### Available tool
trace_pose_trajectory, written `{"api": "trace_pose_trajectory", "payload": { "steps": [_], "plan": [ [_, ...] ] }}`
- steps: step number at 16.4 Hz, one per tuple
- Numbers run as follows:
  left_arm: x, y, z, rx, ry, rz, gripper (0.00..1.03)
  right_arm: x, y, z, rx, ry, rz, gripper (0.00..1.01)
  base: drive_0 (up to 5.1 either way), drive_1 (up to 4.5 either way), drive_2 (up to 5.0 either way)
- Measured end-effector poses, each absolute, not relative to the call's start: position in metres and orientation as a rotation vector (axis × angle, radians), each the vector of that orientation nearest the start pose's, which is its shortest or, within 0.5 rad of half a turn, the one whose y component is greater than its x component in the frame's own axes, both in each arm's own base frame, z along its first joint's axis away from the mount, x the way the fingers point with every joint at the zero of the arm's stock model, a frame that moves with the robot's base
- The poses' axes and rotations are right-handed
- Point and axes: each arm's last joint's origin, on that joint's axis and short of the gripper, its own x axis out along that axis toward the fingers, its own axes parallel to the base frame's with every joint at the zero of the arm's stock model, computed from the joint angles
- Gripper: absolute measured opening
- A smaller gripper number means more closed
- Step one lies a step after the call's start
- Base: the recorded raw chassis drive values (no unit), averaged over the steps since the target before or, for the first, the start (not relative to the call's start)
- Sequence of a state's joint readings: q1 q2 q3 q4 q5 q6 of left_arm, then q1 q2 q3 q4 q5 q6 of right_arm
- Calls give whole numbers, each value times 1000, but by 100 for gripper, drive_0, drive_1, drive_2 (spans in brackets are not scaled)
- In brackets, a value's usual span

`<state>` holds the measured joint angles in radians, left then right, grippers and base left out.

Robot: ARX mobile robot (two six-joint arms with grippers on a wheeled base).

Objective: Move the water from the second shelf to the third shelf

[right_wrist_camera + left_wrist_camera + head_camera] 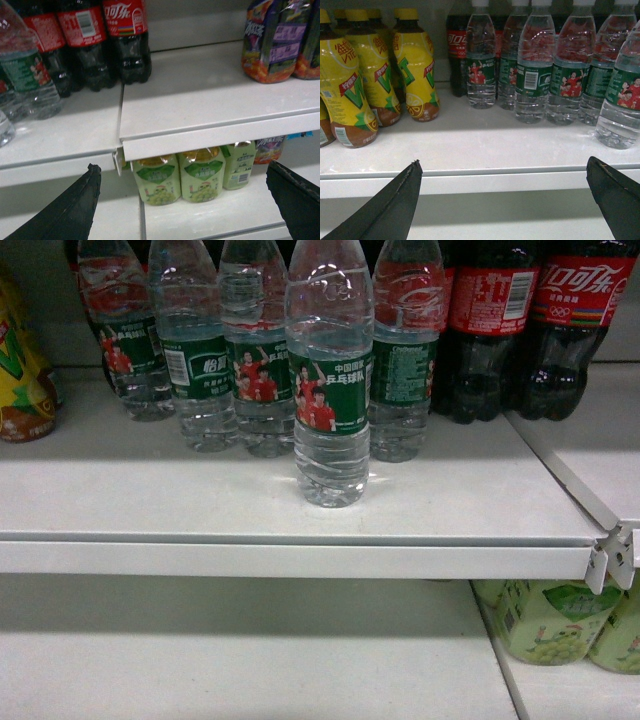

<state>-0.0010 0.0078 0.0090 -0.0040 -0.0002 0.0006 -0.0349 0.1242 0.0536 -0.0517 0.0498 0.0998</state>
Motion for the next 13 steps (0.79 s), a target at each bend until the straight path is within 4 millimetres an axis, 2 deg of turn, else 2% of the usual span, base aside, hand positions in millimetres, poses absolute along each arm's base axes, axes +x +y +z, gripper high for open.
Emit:
{"api": "trace_pose_trajectory", "payload": {
  "steps": [3, 7, 8, 10, 13],
  "plan": [
    [98, 0, 166, 1, 3, -1, 98, 111, -13, 208, 109, 5, -81, 98, 0, 0, 0],
    [98, 0, 166, 1, 3, -1, 98, 139, -7, 246, 90, -42, 10, 98, 0, 0, 0],
    [98, 0, 166, 1, 3, -1, 98, 144, -4, 251, 82, -48, 29, 98, 0, 0, 0],
    [98, 0, 166, 1, 3, -1, 98, 159, 11, 245, 76, -13, 80, 98, 0, 0, 0],
    [98, 0, 166, 1, 3, -1, 98, 185, 51, 230, 53, 51, 206, 98, 0, 0, 0]
  ]
}}
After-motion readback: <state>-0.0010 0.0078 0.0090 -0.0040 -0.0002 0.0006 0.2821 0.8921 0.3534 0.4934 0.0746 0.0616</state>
